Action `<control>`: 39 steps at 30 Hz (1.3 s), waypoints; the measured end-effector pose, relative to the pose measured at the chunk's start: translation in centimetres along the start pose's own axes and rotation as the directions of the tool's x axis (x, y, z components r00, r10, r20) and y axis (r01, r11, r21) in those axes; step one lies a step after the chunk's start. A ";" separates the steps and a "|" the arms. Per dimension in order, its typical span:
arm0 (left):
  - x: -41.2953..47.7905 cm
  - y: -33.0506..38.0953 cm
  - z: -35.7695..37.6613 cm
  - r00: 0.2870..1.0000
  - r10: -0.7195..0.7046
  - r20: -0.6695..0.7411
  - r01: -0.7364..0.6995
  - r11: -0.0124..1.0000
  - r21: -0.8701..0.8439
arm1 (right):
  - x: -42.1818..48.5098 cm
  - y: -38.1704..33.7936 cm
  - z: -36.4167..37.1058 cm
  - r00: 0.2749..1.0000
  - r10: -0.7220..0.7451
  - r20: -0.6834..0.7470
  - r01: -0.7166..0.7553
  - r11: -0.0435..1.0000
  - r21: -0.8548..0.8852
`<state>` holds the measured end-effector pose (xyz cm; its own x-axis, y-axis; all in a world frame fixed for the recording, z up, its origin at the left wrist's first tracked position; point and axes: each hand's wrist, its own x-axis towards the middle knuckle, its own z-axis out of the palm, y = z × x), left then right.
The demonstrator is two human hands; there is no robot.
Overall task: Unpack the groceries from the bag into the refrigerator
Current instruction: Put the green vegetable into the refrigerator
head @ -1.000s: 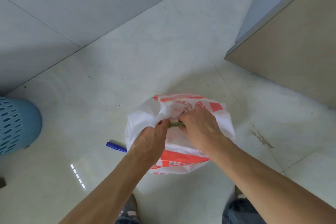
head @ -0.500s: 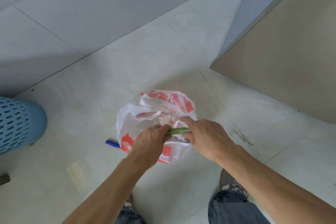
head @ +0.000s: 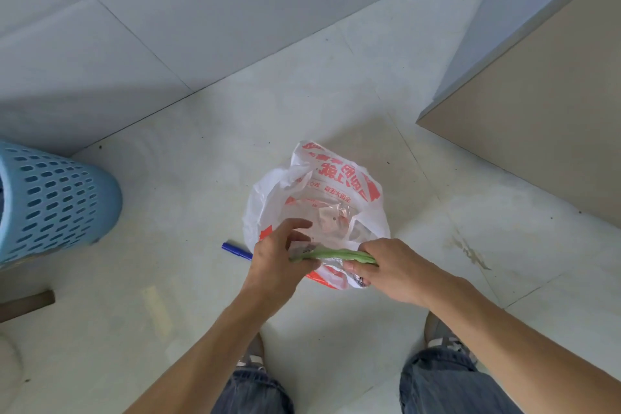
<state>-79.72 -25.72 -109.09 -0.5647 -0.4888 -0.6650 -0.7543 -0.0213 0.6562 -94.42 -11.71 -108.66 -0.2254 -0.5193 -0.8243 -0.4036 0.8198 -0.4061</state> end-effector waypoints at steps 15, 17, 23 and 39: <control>1.8 -5.5 -0.7 0.932 -0.222 -0.287 0.218 0.975 -0.047 | 3.1 -1.6 0.4 0.965 0.117 -0.234 -0.060 0.970 0.237; 2.4 -7.0 -0.6 0.910 -0.257 -0.326 0.267 0.964 -0.015 | 3.8 -1.4 0.5 0.961 0.130 -0.245 -0.054 0.954 0.294; 5.8 -12.3 -0.1 0.860 -0.297 -0.416 0.385 0.911 0.147 | 7.7 -0.8 1.6 0.964 0.113 -0.240 -0.009 0.918 0.397; 3.6 -16.2 -2.1 0.966 -0.141 -0.217 0.231 0.847 0.479 | 7.1 -2.5 4.2 0.972 0.094 -0.215 0.026 0.868 0.495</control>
<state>-68.78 -28.97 -121.37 -0.3663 -0.6581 -0.6578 -0.9298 0.2865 0.2311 -91.28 -16.48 -115.18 -0.4478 -0.4799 -0.7545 0.0827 0.8179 -0.5693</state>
